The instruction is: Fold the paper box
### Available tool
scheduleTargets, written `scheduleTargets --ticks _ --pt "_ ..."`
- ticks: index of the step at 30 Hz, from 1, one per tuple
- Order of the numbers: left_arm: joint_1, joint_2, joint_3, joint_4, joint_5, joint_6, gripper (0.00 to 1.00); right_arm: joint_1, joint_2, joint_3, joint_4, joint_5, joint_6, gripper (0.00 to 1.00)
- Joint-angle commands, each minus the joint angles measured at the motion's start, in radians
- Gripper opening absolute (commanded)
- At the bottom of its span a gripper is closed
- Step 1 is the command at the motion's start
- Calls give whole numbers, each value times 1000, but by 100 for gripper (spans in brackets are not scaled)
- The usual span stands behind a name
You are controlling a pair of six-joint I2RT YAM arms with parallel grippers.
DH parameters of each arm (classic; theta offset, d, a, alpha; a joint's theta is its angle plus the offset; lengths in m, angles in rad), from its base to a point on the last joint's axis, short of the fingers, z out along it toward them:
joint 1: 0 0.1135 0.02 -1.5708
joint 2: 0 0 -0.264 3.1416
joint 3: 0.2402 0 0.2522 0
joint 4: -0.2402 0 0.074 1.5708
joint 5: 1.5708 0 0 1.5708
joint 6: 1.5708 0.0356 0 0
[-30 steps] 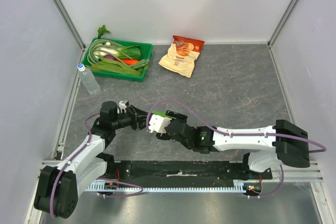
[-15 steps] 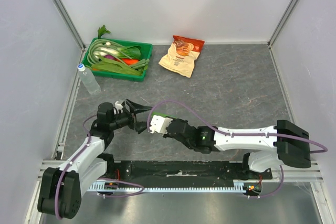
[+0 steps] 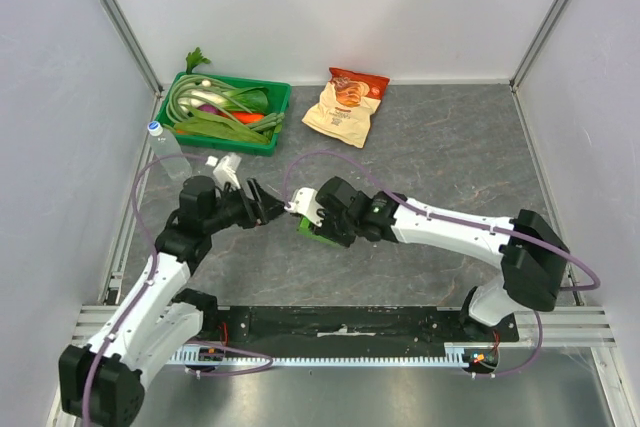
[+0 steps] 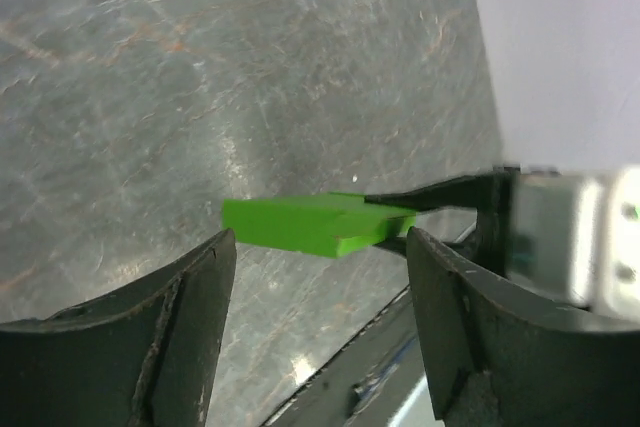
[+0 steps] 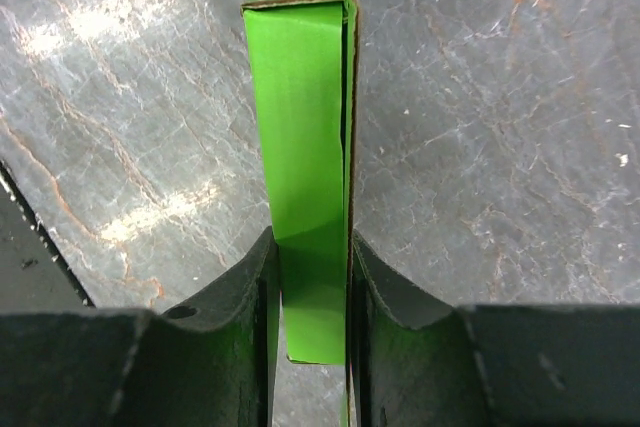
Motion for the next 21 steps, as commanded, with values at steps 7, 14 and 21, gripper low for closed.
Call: scheduleTargets --ticks 7,14,21 --pt "-186 153 105 5 -59 343 55 -105 95 95 -211 -217 -60 32" --pt "-230 203 108 128 -10 401 50 -149 71 49 -199 -315 -84 32" --pt "-264 226 85 196 99 456 51 -175 71 60 -199 -355 -94 32"
